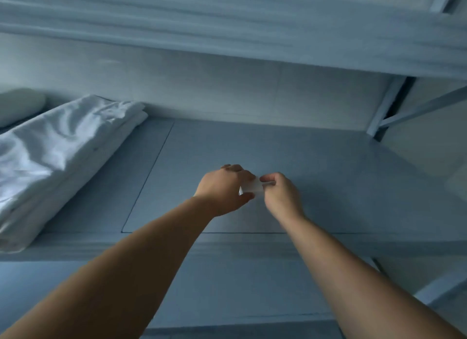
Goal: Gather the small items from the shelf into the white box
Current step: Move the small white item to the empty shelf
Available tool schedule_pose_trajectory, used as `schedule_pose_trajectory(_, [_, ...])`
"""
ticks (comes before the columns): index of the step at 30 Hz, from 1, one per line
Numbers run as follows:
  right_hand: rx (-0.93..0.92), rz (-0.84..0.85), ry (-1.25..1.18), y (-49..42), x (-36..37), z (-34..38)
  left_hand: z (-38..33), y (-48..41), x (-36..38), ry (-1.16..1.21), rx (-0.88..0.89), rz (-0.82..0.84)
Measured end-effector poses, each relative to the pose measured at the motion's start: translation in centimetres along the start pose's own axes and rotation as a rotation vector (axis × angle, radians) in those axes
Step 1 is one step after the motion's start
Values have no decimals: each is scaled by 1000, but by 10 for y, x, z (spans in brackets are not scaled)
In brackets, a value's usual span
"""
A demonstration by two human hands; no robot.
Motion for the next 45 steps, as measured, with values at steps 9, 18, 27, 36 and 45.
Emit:
schedule_pose_trajectory(9, [-78,-14,213,-26,12,-2,27,-15,16,-60,-8,115])
schedule_pose_trajectory(18, [-383,4,547,-22,18,-9,33,-22,18,27,-49,151])
schedule_pose_trajectory(27, [-358,-52,496,4,8,-9,2,-28,1,74,76,-44])
schedule_pose_trajectory(36, [-225,-165,589,49,-68,-53,-85,-22,20,-5,259,59])
schedule_pose_trajectory(45, [-38,-312,659,134,-207,-126,-237,-5,36,-2,487,142])
Point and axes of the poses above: each hand's wrist, its own y-axis away from the middle knuckle, its own x-axis out of the palm, z = x × y, the point moved 2 cm from there along -y, towards the middle knuckle, and after that the axes turned 2 degrees about -x, right-handed, at the moved point
